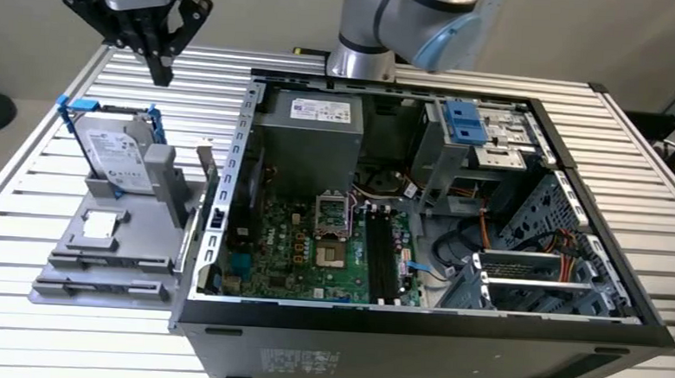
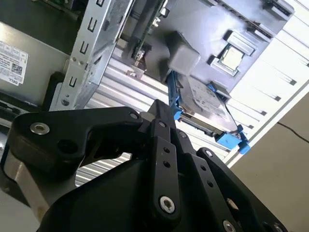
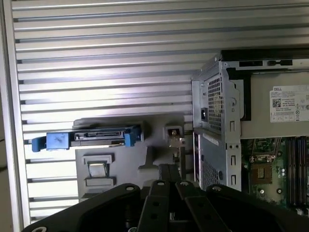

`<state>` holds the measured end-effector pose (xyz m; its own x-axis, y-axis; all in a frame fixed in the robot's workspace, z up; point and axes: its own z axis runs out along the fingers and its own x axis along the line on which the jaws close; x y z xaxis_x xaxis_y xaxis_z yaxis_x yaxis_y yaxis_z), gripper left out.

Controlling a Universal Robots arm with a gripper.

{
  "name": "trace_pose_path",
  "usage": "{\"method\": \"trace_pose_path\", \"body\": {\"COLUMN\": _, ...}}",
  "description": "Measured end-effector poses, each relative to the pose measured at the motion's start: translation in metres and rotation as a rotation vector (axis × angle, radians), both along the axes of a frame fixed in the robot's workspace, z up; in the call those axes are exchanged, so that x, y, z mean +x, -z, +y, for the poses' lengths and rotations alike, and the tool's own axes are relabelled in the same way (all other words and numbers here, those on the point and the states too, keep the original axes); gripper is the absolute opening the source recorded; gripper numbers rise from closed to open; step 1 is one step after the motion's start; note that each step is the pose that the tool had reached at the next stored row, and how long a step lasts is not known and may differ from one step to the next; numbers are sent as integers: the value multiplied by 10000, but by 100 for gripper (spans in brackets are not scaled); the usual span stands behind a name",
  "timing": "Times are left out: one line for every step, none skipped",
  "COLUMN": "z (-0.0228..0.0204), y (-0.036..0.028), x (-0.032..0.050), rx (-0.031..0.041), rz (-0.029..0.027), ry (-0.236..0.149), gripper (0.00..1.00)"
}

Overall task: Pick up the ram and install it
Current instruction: 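Reach for the ram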

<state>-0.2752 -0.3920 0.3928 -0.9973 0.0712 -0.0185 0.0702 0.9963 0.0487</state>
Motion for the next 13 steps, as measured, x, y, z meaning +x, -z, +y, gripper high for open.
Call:
{"method": "trace_pose_path", "body": {"z": 1, "y": 0, "x": -45, "rx": -1, "rz": 1, "ry": 0, "gripper": 0}}
{"method": "trace_pose_path", "body": {"z": 3, "y": 0, "x": -92, "rx": 0, "rz": 1, "ry": 1, "gripper": 0}}
{"method": "trace_pose_path", "body": {"z": 4, "y": 0, "x": -135, "rx": 0, "rz": 0, "ry": 0, "gripper": 0}}
{"method": "trace_pose_path", "body": {"z": 6, "y": 0, "x": -181, "rx": 0, "rz": 0, "ry": 0, "gripper": 0}}
{"method": "trace_pose_path", "body": {"z": 7, "y": 0, "x": -226, "rx": 0, "rz": 0, "ry": 0, "gripper": 0}}
{"method": "trace_pose_path", "body": {"z": 8, "y": 0, "x": -275, "rx": 0, "rz": 1, "ry": 1, "gripper": 0}}
{"method": "trace_pose_path", "body": {"z": 10, "y": 0, "x": -315, "rx": 0, "rz": 0, "ry": 1, "gripper": 0}}
{"method": "trace_pose_path", "body": {"z": 11, "y": 0, "x": -359, "rx": 0, "rz": 0, "ry": 0, "gripper": 0}}
{"method": "trace_pose_path", "body": {"z": 12, "y": 0, "x": -402, "rx": 0, "rz": 0, "ry": -1, "gripper": 0}}
{"method": "trace_pose_path", "body": {"z": 13, "y": 0, "x": -445, "rx": 0, "rz": 1, "ry": 0, "gripper": 0}}
{"method": "trace_pose_path", "body": {"z": 14, "y": 0, "x": -481, "rx": -1, "rz": 1, "ry": 0, "gripper": 0}}
{"method": "trace_pose_path", "body": {"z": 15, "y": 0, "x": -520, "rx": 0, "rz": 1, "ry": 1, "gripper": 0}}
{"method": "trace_pose_path", "body": {"z": 16, "y": 0, "x": -557, "rx": 0, "rz": 0, "ry": 1, "gripper": 0}}
